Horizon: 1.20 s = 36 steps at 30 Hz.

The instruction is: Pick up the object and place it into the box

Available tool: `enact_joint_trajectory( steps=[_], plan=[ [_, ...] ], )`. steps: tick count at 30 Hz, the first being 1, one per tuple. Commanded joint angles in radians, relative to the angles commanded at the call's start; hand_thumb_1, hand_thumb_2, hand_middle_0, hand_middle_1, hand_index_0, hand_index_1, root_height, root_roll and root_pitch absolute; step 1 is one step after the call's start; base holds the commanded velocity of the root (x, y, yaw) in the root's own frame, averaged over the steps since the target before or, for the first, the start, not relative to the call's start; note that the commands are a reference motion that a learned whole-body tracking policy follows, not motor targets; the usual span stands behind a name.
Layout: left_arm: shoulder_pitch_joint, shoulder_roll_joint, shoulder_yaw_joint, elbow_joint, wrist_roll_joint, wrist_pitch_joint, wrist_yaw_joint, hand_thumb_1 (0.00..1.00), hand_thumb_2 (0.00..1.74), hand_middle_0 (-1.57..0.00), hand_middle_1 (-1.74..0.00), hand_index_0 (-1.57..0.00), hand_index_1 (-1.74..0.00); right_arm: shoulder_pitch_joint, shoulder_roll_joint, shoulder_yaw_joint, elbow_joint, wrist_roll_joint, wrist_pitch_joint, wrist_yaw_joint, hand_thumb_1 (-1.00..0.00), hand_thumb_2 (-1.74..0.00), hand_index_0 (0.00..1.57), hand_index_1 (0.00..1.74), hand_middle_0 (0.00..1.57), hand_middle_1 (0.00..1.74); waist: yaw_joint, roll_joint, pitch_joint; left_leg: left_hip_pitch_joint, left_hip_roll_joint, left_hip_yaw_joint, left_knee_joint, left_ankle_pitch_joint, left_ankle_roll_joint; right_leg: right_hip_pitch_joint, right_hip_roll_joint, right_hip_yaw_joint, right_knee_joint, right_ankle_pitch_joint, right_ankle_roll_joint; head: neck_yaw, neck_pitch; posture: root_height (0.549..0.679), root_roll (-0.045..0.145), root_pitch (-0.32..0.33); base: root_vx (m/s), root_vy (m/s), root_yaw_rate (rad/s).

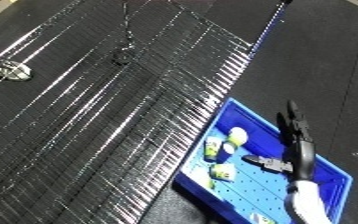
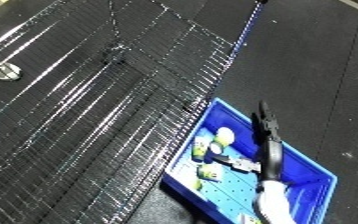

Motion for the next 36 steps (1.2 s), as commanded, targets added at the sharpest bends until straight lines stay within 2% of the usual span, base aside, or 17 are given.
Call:
enact_joint_trajectory(
  steps=[6, 11, 17, 21, 24, 28, 36],
  plan=[
    [0.007, -0.002, -0.002, -0.001, -0.007, 0.004, 0.004, 1.0, 1.74, -1.57, -1.74, -1.57, -1.74, -0.003, 0.008, 0.033, -0.042, -0.029, 0.028, 0.062, 0.0, 0.0, 0.0, 0.0, 0.0, 0.0, 0.02, -0.011, -0.002, -0.005, -0.001, -0.013, 0.001, 0.005, -0.0014, 0.006, 0.0011, -0.009, 0.009, -0.006, -0.0054, -0.065, -0.037, 0.668, 0.085, -0.05, 0.029, -0.008, 0.081],
    [0.013, 0.001, 0.001, -0.006, -0.006, 0.017, 0.008, 1.0, 1.74, -1.57, -1.74, -1.57, -1.74, -0.018, 0.019, 0.079, -0.079, -0.075, 0.063, 0.094, 0.0, 0.0, 0.0, 0.0, 0.0, 0.0, 0.048, -0.03, -0.004, -0.01, -0.006, -0.031, -0.006, 0.007, 0.0019, 0.012, -0.0014, -0.022, 0.011, -0.006, -0.0074, -0.104, -0.057, 0.669, 0.084, -0.054, 0.016, -0.026, 0.134],
    [0.004, 0.007, -0.011, -0.004, -0.011, 0.017, 0.018, 1.0, 1.74, -1.57, -1.74, -1.57, -1.74, -0.072, 0.008, 0.116, -0.108, -0.097, 0.091, 0.121, 0.0, 0.0, 0.0, 0.0, 0.0, 0.0, 0.085, -0.047, 0.007, -0.027, -0.012, -0.054, -0.005, 0.018, 0.0003, 0.014, 0.0017, -0.038, 0.007, -0.001, -0.0132, -0.185, -0.086, 0.669, 0.08, -0.055, -0.004, -0.022, 0.116],
    [0.002, 0.009, -0.008, -0.004, -0.013, 0.021, 0.02, 1.0, 1.74, -1.57, -1.74, -1.57, -1.74, -0.101, 0.0, 0.139, -0.121, -0.133, 0.108, 0.159, 0.0, 0.0, 0.0, 0.0, 0.0, 0.0, 0.114, -0.061, 0.011, -0.04, -0.014, -0.074, 0.003, 0.022, -0.0015, 0.02, -0.0013, -0.048, 0.008, -0.001, -0.0172, -0.261, -0.105, 0.669, 0.079, -0.058, 0.004, -0.022, 0.136],
    [0.003, 0.011, -0.002, -0.003, -0.01, 0.028, 0.021, 1.0, 1.74, -1.57, -1.74, -1.57, -1.74, -0.118, -0.003, 0.158, -0.124, -0.136, 0.122, 0.2, 0.0, 0.0, 0.0, 0.0, 0.0, 0.0, 0.14, -0.076, 0.013, -0.051, -0.015, -0.091, 0.008, 0.025, -0.0022, 0.029, -0.0035, -0.061, 0.005, 0.001, -0.0206, -0.328, -0.119, 0.67, 0.077, -0.062, 0.008, -0.048, 0.194],
    [0.003, 0.019, 0.013, -0.002, -0.001, 0.039, 0.024, 1.0, 1.74, -1.57, -1.74, -1.57, -1.74, -0.132, 0.011, 0.19, -0.126, -0.134, 0.139, 0.251, 0.0, 0.0, 0.0, 0.0, 0.0, 0.0, 0.175, -0.1, 0.017, -0.067, -0.011, -0.111, 0.013, 0.033, -0.0029, 0.038, -0.0047, -0.081, 0.007, 0.003, -0.0229, -0.43, -0.123, 0.67, 0.069, -0.065, 0.004, -0.073, 0.242],
    [-0.001, 0.046, 0.042, -0.008, 0.025, 0.071, 0.022, 1.0, 1.74, -1.57, -1.74, -1.57, -1.74, -0.154, 0.053, 0.244, -0.116, -0.086, 0.157, 0.295, 0.0, 0.0, 0.0, 0.0, 0.0, 0.0, 0.238, -0.141, 0.029, -0.106, -0.004, -0.149, 0.041, 0.044, -0.0009, 0.046, 0.0069, -0.117, 0.038, -0.004, -0.0288, -0.564, -0.137, 0.668, 0.052, -0.075, 0.002, -0.081, 0.233]
  ],
)
